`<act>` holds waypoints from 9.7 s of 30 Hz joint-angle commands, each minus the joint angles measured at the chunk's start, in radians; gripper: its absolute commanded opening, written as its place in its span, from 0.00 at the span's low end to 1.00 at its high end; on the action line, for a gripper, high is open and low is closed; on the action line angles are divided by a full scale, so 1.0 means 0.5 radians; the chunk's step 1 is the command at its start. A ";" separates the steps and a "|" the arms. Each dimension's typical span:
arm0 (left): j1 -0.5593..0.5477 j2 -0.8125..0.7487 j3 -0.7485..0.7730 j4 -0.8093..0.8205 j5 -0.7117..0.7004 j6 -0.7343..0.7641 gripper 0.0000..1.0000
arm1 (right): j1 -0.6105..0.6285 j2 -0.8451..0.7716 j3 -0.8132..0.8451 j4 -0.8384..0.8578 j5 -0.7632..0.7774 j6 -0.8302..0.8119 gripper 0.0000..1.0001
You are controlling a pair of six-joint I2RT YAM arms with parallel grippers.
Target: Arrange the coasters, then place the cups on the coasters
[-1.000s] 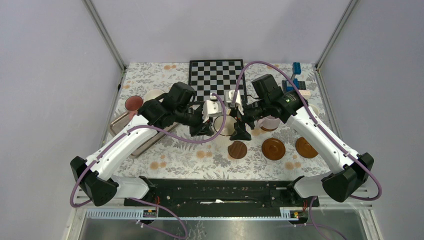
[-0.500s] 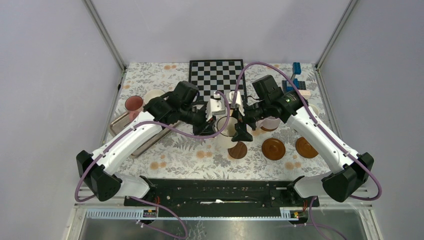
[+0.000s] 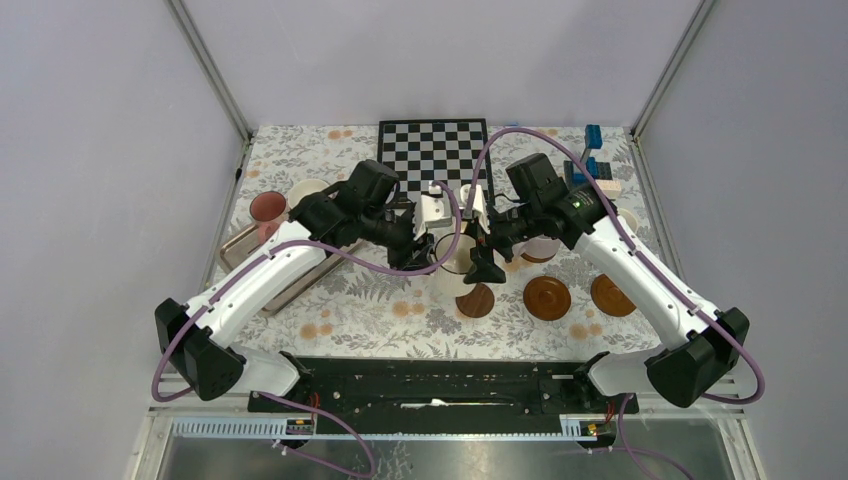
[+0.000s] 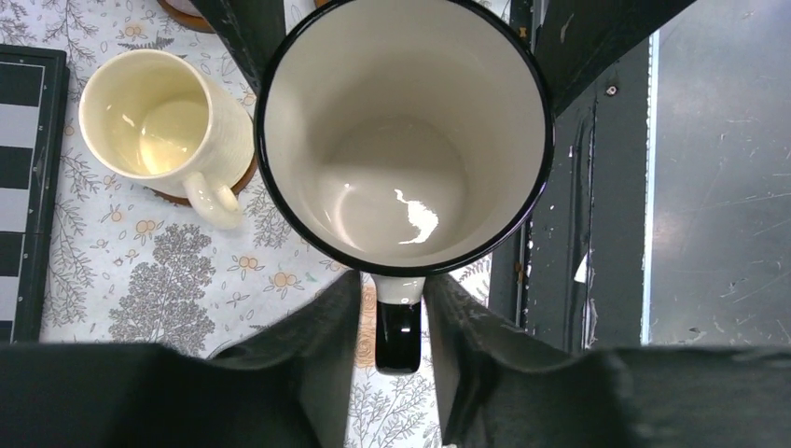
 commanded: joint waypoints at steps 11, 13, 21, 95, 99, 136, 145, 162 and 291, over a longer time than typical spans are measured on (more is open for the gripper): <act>-0.030 -0.006 -0.016 0.373 -0.045 0.076 0.75 | -0.156 -0.105 -0.120 -0.007 -0.023 -0.272 0.70; -0.030 -0.007 -0.020 0.368 -0.049 0.069 0.87 | -0.228 -0.125 -0.145 -0.052 -0.022 -0.342 0.69; -0.031 -0.005 -0.051 0.368 -0.043 0.024 0.99 | -0.516 -0.295 -0.275 -0.292 0.011 -0.721 0.66; -0.042 0.282 0.116 0.317 -0.148 -0.198 0.99 | -2.912 0.706 -0.254 -1.123 -0.062 -3.312 0.75; -0.042 0.283 0.110 0.318 -0.148 -0.195 0.99 | -2.910 0.691 -0.296 -1.091 -0.062 -3.358 0.75; -0.107 0.474 0.295 0.375 -0.131 -0.202 0.99 | -2.927 0.560 -0.385 -1.031 -0.039 -3.524 0.99; -0.286 0.973 0.808 0.765 -0.222 -0.542 0.99 | -2.933 0.545 -0.446 -1.006 -0.103 -3.623 1.00; -0.610 1.725 1.409 1.267 -0.125 -0.416 0.73 | -2.933 0.558 -0.587 -0.945 -0.126 -3.827 0.99; -0.795 2.368 1.719 1.614 -0.621 -0.085 0.00 | -3.246 0.342 -0.183 -1.257 -0.131 -3.887 1.00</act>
